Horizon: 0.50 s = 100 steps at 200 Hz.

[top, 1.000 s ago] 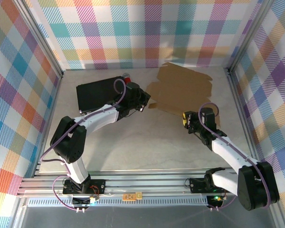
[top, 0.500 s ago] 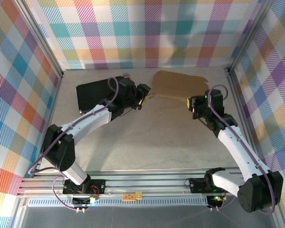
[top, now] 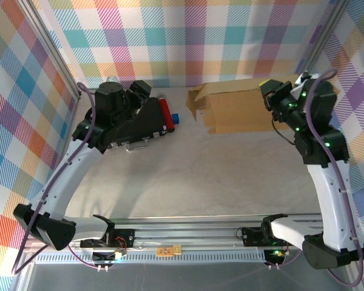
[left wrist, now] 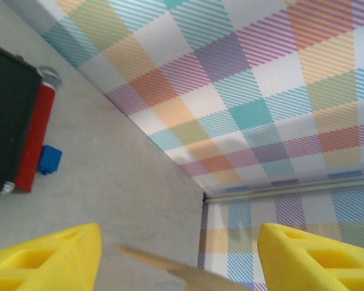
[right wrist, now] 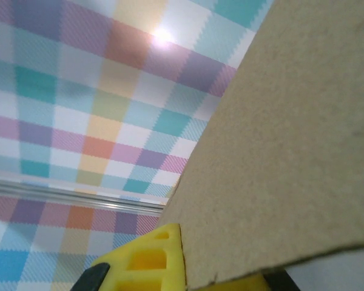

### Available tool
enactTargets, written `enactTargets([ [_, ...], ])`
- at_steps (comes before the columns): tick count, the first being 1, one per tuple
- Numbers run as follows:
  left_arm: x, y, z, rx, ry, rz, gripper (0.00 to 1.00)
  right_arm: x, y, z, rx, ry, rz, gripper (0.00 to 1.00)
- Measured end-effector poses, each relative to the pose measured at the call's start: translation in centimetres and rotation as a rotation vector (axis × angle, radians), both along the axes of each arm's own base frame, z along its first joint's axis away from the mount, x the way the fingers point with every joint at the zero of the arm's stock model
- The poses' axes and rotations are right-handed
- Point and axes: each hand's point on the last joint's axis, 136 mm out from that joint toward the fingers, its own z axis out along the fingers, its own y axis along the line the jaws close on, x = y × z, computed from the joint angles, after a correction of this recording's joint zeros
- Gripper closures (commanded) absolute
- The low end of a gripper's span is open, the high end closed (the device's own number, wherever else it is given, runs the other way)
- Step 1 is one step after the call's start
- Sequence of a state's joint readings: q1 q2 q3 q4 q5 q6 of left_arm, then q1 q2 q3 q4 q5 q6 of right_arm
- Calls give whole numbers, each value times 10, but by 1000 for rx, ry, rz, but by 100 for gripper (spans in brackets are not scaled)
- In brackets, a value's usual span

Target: Fold the paper box

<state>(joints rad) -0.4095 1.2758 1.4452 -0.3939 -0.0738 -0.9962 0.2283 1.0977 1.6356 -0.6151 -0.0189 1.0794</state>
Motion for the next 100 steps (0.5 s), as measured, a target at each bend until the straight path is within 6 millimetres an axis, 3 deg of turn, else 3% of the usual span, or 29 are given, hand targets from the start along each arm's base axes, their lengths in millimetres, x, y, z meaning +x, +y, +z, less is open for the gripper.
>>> enactTargets([
  [20, 2, 12, 3, 23, -8, 21, 34, -11, -1, 32, -11, -64, 11, 100],
  [34, 3, 17, 2, 41, -2, 28, 36, -8, 3, 44, 1, -83, 31, 100],
  [54, 6, 14, 2, 60, 5, 6, 38, 23, 19, 37, 48, -41, 75, 100],
  [66, 9, 10, 1, 71, 11, -16, 39, 58, 32, 10, 79, 34, 95, 100],
  [78, 10, 6, -2, 85, 28, -39, 40, 96, 45, -30, 111, 122, 108, 100],
  [90, 10, 3, -9, 101, 55, -58, 39, 131, 57, -87, 126, 236, 111, 100],
  [100, 9, 1, -16, 108, 80, -73, 39, 154, 64, -149, 133, 356, 107, 100],
])
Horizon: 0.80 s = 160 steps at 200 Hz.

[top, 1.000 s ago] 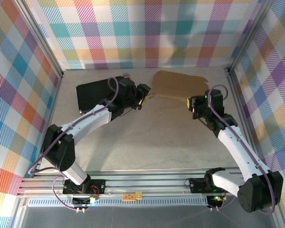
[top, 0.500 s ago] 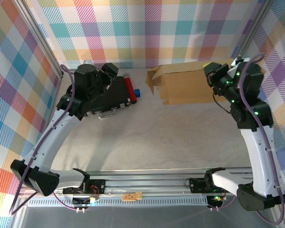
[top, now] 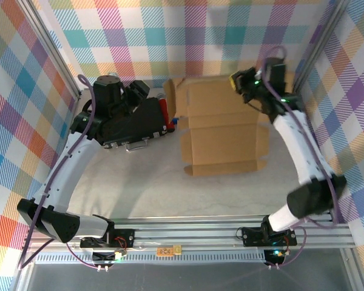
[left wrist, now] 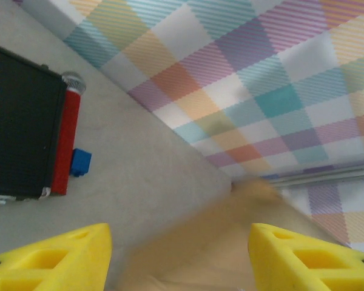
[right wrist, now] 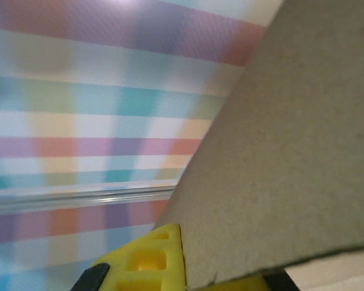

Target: Fold the paper box

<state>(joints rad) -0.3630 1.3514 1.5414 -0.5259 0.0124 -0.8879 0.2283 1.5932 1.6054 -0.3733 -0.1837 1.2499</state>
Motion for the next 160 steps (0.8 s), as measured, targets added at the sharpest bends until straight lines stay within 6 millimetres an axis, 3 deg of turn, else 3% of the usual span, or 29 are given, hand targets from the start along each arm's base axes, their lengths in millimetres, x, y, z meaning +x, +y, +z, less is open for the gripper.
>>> enactTargets([
  [6, -2, -2, -4, 1, 18, -11, 39, 8, 3, -37, 2, 71, 0, 100],
  [18, -5, -5, -7, -11, 36, -32, 39, 10, 5, -89, 5, 188, -8, 100],
  [33, -7, -13, -10, -44, 53, -55, 40, 6, 6, -117, 17, 257, -12, 100],
  [43, -10, -18, -14, -68, 71, -63, 40, 7, 8, -114, 29, 249, -10, 100],
  [72, -13, -51, -18, -130, 113, -114, 44, 8, 9, -78, 72, 156, -8, 100],
  [104, 9, -86, -20, -165, 145, -148, 49, 2, 8, -49, 102, 106, -10, 100],
  [138, 34, -104, -28, -176, 162, -150, 54, -1, 8, -41, 112, 95, -13, 100],
  [160, 40, -111, -37, -169, 181, -158, 55, -3, 8, -41, 113, 103, -12, 100],
])
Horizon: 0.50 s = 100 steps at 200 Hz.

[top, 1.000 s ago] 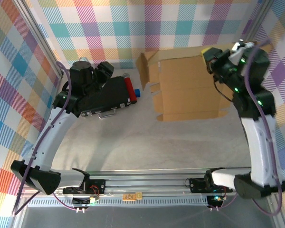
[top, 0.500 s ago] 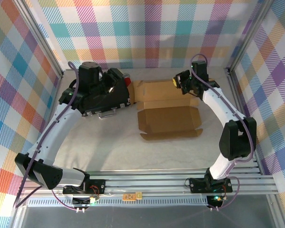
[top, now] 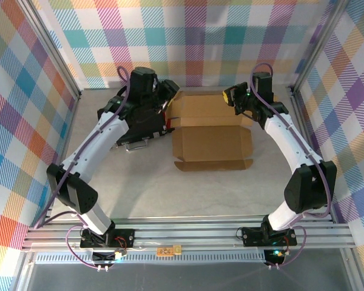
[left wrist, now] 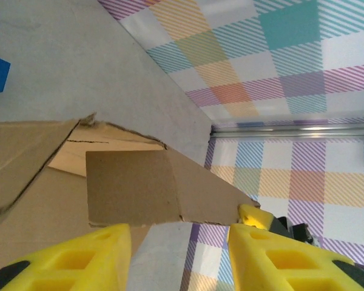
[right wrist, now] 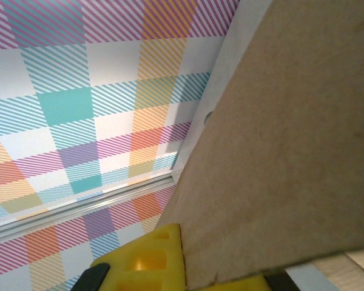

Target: Fold the paper box

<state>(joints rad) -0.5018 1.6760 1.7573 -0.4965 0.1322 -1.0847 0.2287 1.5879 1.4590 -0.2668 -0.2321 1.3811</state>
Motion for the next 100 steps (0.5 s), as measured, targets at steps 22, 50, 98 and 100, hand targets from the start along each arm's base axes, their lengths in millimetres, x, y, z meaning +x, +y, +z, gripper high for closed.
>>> enactTargets([
  [22, 3, -3, -9, 9, 15, -6, 55, -2, 1, -1, 3, 7, 8, 100],
  [50, 9, -8, -12, 14, 15, -17, 55, -3, 3, -1, 15, 16, 13, 100],
  [98, 17, -39, -21, 20, 22, -88, 62, -6, 4, 3, 34, 18, 17, 100],
  [100, 17, -41, -21, 21, 20, -94, 65, -6, 4, 4, 34, 17, 18, 100],
])
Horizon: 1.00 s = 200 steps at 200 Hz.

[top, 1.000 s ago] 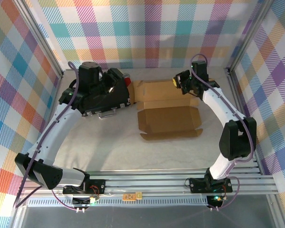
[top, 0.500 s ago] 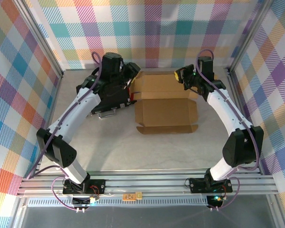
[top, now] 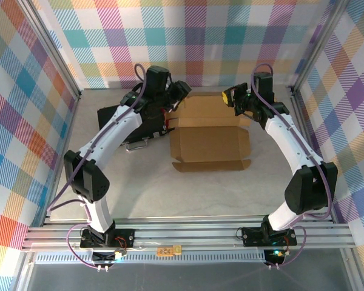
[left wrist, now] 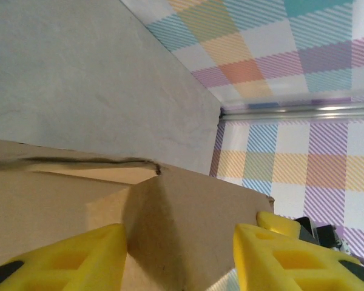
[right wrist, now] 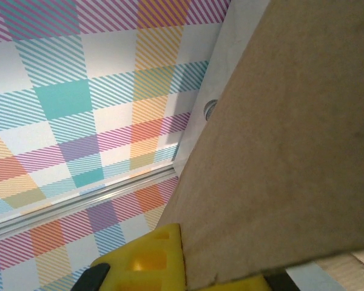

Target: Fold the paper box

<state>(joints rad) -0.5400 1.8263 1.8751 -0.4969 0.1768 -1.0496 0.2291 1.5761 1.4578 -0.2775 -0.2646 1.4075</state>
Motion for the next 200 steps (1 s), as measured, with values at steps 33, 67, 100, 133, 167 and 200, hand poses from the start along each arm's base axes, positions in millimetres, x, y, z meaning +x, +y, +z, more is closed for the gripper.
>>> enactTargets([
  [33, -2, -10, -5, 8, 4, -27, 100, -5, -1, -2, 0, 7, -3, 100],
  [67, -2, -8, -4, 31, -8, -35, 57, -8, -3, -4, -3, 20, -7, 100],
  [100, -11, 6, -5, 114, -31, -38, 34, -13, -7, -12, -27, 63, -15, 100],
  [133, -58, 47, 4, 202, -97, -56, 53, -18, -18, -11, -45, 126, -41, 100],
  [167, -95, 133, -48, 175, -19, 74, 80, -19, -31, 2, -51, 168, -71, 100],
  [200, -75, 154, -143, 186, 184, 122, 87, -25, -36, -2, -43, 221, -81, 100],
])
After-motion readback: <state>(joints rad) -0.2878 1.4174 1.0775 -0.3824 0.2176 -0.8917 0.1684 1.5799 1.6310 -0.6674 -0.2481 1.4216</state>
